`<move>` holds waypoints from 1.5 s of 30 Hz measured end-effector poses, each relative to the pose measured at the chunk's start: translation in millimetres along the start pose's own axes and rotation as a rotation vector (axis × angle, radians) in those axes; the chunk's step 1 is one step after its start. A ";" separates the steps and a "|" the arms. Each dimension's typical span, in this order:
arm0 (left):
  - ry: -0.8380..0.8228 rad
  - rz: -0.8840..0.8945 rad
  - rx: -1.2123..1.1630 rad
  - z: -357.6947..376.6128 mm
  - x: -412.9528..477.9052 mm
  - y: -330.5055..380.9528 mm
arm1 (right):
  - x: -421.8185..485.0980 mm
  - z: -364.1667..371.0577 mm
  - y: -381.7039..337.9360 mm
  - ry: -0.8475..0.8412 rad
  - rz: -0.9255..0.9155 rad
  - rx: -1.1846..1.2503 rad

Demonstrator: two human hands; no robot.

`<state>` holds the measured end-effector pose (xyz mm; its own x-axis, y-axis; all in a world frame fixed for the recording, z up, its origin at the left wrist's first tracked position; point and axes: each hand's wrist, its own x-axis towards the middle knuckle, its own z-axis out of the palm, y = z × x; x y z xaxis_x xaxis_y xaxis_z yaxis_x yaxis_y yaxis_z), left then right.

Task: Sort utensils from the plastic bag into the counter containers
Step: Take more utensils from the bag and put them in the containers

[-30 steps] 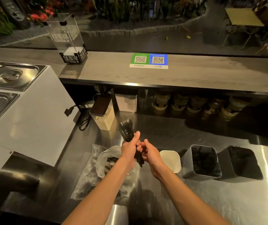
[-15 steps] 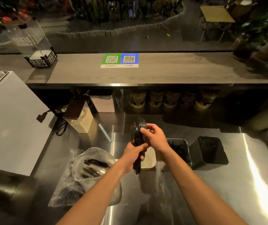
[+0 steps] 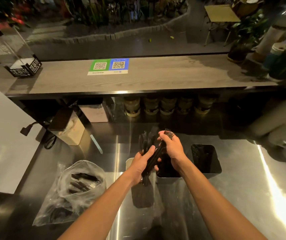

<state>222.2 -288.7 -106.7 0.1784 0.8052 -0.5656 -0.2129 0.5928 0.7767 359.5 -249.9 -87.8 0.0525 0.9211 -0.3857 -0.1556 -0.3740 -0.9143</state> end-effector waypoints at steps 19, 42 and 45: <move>0.251 0.062 0.177 53.9 25.7 -11.3 | 11.7 -66.8 -18.1 0.155 -0.062 0.091; 0.240 0.088 0.304 78.7 49.5 -0.6 | 7.0 -78.6 -29.6 0.192 -0.174 -0.017; 0.281 0.104 0.336 83.3 48.1 3.5 | 9.2 -79.7 -32.2 0.126 -0.211 -0.032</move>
<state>310.0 -249.4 -108.0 -0.1048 0.8613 -0.4971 0.1162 0.5070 0.8541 443.6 -237.9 -71.8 0.2035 0.9592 -0.1963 -0.0970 -0.1798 -0.9789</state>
